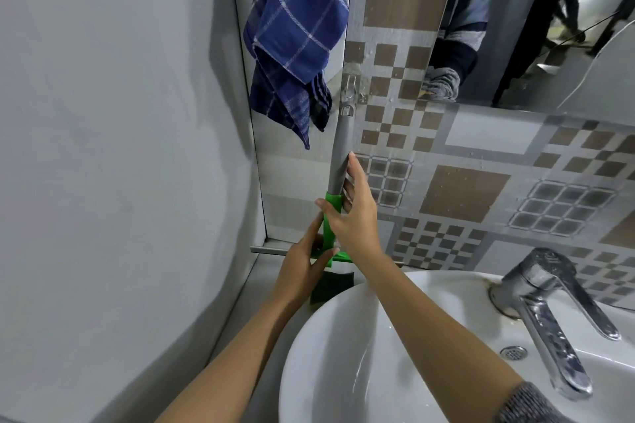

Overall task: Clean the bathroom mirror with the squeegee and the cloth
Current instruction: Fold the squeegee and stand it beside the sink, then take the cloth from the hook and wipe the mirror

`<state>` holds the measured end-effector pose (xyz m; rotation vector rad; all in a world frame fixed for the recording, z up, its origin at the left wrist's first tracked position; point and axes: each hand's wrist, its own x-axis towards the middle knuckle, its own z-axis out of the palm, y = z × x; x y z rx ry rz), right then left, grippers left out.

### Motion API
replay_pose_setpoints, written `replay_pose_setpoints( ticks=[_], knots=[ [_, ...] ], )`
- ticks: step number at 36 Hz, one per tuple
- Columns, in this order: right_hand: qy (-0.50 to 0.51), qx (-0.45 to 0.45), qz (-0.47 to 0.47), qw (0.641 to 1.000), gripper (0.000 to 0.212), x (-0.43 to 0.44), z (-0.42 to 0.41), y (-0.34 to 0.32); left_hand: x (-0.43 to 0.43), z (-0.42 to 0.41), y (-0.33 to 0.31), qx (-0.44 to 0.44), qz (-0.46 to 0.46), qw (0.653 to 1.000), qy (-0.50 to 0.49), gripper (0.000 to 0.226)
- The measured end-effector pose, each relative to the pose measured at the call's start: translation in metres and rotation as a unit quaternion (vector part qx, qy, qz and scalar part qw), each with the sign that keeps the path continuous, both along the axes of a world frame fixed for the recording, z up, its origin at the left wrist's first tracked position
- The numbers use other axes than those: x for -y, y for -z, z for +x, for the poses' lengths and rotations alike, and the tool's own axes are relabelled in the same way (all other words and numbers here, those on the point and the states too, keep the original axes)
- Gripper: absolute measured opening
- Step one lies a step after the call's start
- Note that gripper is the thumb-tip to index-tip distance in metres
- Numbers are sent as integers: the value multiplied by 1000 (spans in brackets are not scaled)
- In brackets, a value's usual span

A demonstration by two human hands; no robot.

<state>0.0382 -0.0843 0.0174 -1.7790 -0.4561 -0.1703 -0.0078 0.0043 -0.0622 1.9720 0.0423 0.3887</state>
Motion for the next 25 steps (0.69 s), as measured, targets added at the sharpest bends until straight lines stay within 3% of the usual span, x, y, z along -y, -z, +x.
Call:
replay_pose_setpoints(
  ticks=[12,25],
  knots=[
    [-8,-34,0,999,85,-1,8,3,-9,8,6,7,34,999,9,58],
    [-18,-19,-30,999,81,5,20,1,-13,22,10,-12,11,1000,14,53]
  ],
)
